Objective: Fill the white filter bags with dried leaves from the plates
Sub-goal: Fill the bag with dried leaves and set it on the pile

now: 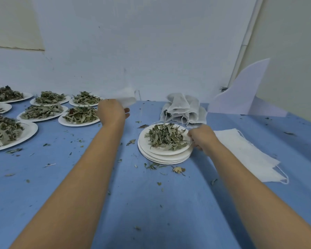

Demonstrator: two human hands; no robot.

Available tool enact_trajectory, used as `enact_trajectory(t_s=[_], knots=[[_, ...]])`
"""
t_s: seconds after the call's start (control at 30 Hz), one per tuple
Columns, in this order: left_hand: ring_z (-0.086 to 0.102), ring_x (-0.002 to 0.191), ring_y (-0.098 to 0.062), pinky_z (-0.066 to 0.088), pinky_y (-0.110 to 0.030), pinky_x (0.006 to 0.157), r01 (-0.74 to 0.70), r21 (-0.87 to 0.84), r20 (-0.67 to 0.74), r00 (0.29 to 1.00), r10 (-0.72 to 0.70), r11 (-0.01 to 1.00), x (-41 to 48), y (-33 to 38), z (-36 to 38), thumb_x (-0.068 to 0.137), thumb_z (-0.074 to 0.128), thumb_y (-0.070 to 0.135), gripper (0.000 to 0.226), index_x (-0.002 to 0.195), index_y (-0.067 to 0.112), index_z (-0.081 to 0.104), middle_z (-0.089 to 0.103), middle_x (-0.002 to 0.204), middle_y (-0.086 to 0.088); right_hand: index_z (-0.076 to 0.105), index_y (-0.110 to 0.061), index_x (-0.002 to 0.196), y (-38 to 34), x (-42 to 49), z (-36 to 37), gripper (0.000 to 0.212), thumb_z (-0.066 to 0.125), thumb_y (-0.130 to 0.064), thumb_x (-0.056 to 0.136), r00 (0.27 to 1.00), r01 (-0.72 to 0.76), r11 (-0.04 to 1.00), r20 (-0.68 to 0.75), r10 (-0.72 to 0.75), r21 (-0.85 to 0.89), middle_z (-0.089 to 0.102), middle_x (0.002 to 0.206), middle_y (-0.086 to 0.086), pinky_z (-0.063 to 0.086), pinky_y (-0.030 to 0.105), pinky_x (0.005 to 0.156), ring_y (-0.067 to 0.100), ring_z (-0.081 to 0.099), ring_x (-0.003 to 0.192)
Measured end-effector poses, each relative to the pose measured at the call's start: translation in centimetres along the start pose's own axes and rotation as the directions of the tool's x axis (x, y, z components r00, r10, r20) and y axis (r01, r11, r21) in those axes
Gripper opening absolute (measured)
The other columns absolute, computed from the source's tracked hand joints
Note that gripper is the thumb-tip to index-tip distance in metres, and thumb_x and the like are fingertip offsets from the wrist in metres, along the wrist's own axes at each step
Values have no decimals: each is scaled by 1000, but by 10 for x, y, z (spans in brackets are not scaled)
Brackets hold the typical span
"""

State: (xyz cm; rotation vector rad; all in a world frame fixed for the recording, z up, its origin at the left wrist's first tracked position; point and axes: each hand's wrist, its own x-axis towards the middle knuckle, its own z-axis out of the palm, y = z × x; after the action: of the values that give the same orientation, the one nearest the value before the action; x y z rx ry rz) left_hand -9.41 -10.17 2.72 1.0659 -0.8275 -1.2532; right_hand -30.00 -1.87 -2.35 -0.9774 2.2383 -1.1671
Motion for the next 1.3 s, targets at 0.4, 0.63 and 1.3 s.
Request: enact_trajectory(t_s=[0.4, 0.63, 1.3], knots=[[46, 54, -17, 31, -23, 51, 112, 110, 17, 993, -114, 988, -13, -13, 14, 98, 26, 1, 19, 104, 10, 41, 50, 70, -6, 68, -6, 81, -49, -54, 31, 22, 55, -23, 85, 829, 539, 842, -186, -527, 15, 68, 81, 7, 42, 34, 61, 21, 55, 68], [51, 59, -14, 43, -26, 51, 254, -20, 85, 964, -251, 967, -40, -24, 17, 94, 37, 7, 28, 73, 12, 54, 55, 69, -4, 64, -1, 68, -88, -65, 71, 30, 60, -23, 87, 898, 378, 892, 133, -418, 248, 64, 63, 7, 53, 40, 72, 23, 62, 64], [53, 90, -31, 34, -37, 64, -378, 888, 211, 841, 499, 262, -25, -68, -28, 98, 40, 29, 31, 97, 5, 59, 62, 89, -13, 48, -9, 88, -88, -50, 78, 15, 42, -19, 96, 658, 634, 508, 63, -750, -583, 57, 93, 8, 26, 30, 60, 30, 56, 86]])
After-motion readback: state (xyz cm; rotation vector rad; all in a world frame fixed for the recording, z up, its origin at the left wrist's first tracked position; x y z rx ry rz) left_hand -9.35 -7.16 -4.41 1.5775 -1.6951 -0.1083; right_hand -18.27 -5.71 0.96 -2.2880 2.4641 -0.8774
